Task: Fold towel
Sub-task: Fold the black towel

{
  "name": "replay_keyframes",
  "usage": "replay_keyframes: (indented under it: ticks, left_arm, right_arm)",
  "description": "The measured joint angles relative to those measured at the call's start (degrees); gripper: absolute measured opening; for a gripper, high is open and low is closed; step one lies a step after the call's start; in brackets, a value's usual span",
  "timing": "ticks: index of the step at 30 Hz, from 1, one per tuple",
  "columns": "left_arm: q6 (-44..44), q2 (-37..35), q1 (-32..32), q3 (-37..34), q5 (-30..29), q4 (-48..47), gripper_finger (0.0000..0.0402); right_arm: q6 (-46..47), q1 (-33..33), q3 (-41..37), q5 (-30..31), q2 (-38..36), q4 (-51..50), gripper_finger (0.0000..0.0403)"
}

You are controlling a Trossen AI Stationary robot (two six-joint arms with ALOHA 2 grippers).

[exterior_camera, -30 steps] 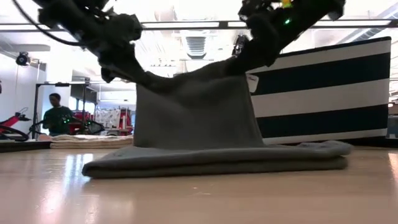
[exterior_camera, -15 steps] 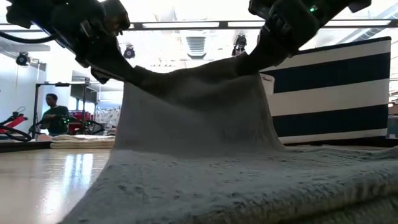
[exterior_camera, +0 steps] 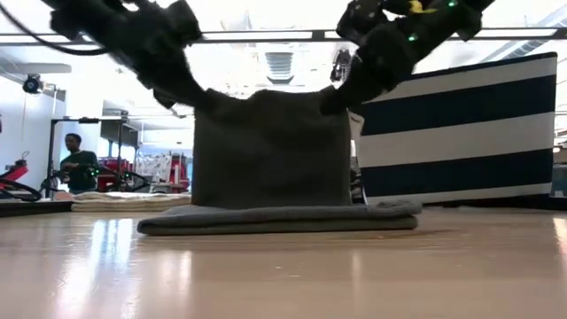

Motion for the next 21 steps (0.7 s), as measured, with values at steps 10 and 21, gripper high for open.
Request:
replay_keyframes:
  ticks: [10,21]
  left_arm:
    - [-12.52,9.13,-11.58,-6.09,1.47,13.92,0.0001]
    - [-14.78,18.41,-12.51,-4.39,4.71,15.46,0.0007]
  right_arm:
    - [10.35,8.88,-2.35,-1.64,4.44,0.11,0.0006]
    - [16.28,11.44,-2.39,-3.45,10.57,3.54,0.0005]
